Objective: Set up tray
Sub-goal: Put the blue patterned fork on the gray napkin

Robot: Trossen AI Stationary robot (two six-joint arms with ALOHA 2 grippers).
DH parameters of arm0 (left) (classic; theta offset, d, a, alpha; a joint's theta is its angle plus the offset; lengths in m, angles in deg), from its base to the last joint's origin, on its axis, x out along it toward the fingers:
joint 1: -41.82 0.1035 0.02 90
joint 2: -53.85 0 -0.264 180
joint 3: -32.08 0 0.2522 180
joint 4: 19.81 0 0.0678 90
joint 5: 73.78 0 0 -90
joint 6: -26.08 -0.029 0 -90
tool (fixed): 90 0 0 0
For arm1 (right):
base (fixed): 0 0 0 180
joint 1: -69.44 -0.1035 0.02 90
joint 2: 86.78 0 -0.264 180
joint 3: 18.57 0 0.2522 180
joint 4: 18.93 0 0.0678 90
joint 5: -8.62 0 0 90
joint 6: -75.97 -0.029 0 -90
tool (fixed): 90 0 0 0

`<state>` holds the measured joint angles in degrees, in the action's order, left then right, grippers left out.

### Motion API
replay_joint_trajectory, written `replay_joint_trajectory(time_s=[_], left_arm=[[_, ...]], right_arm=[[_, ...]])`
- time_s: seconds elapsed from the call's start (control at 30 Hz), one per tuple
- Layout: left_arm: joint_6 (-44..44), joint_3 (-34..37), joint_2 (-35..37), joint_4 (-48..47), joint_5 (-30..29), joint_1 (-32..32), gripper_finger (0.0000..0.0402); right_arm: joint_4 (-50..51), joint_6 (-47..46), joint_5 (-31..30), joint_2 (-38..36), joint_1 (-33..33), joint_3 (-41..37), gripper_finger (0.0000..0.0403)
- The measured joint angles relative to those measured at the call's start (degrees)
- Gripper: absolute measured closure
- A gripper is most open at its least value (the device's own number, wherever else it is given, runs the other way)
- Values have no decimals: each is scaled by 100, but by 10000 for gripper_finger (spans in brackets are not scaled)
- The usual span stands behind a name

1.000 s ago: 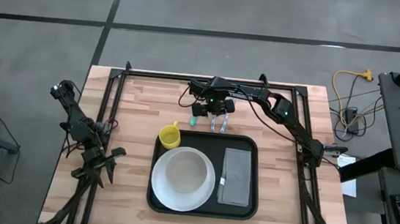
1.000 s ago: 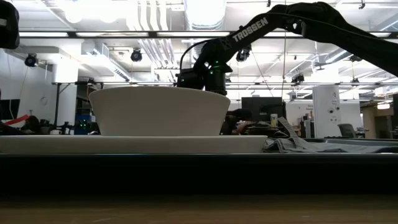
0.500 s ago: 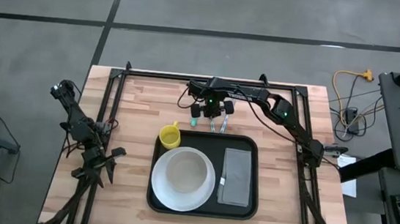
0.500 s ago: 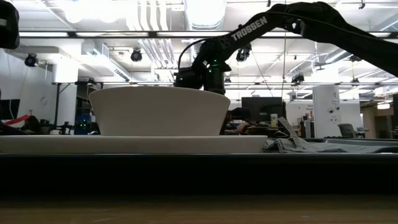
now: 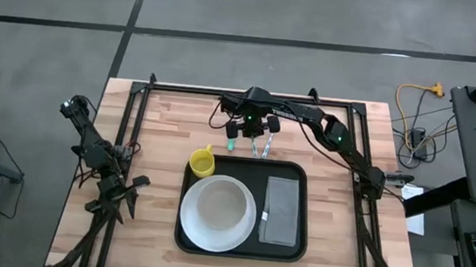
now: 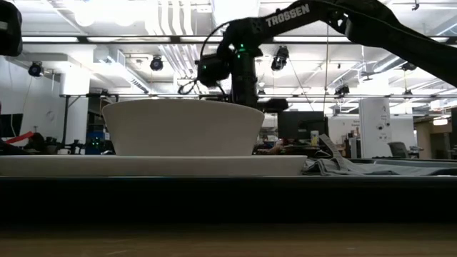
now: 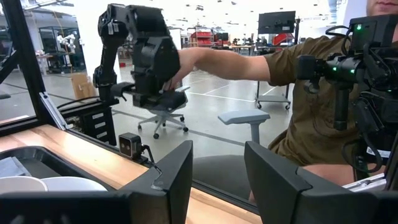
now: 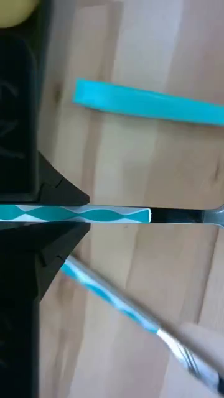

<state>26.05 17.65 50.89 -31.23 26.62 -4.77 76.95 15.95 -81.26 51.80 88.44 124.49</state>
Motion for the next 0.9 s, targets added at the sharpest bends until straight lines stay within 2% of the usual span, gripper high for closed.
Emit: replay_joint_trajectory(time_s=[0.23,0.53,0.73,0.9], left_arm=[[0,1,-2,-1,1,1,269],[0,1,-2,-2,0,0,269],[0,2,-2,-1,0,0,269],[0,2,-2,-2,0,2,269]], right_arm=[[774,-120,-10,-12,-402,337,388],[791,-430,-26,-335,-1073,120,388],[793,-961,-31,-792,-1566,-464,388],[648,-1678,-15,-1419,-1931,-1431,388]])
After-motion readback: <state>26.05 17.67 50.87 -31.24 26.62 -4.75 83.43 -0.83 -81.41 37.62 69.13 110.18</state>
